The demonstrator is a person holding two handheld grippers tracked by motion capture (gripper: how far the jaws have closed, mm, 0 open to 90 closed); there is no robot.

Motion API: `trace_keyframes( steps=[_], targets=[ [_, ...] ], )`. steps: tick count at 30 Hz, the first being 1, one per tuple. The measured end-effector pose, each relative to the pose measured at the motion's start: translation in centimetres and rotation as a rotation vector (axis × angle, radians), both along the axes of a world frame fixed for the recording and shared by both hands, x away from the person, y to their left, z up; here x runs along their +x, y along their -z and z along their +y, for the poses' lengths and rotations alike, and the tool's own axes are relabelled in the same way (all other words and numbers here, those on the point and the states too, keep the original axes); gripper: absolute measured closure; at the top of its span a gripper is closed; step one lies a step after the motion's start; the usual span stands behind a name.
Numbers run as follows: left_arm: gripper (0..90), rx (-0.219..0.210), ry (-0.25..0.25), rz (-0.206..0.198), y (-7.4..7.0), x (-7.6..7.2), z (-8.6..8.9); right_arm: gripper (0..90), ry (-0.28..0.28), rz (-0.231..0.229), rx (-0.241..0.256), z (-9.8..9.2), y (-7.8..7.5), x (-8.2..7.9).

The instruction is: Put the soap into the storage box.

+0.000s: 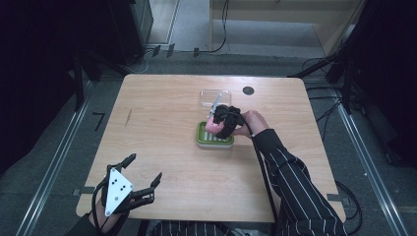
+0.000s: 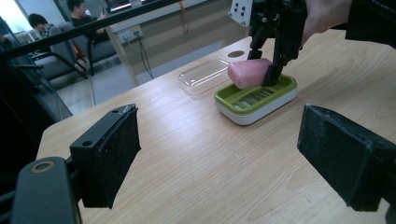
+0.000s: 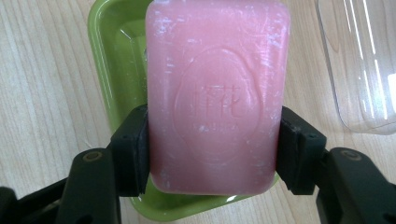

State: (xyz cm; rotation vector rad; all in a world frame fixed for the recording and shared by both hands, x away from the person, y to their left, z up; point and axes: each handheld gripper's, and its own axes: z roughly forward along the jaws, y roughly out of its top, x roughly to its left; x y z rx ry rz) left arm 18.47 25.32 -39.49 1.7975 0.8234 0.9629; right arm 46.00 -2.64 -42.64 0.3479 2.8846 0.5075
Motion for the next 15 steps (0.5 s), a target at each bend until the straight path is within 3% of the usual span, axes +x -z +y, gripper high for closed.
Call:
trace_keyframes(
  steps=[15],
  targets=[
    [13.2,0.000,0.001,-0.001,0.00,0.01,0.04,38.8,-0.017,0.017,-0.018,0.75,0.85,0.17]
  ],
)
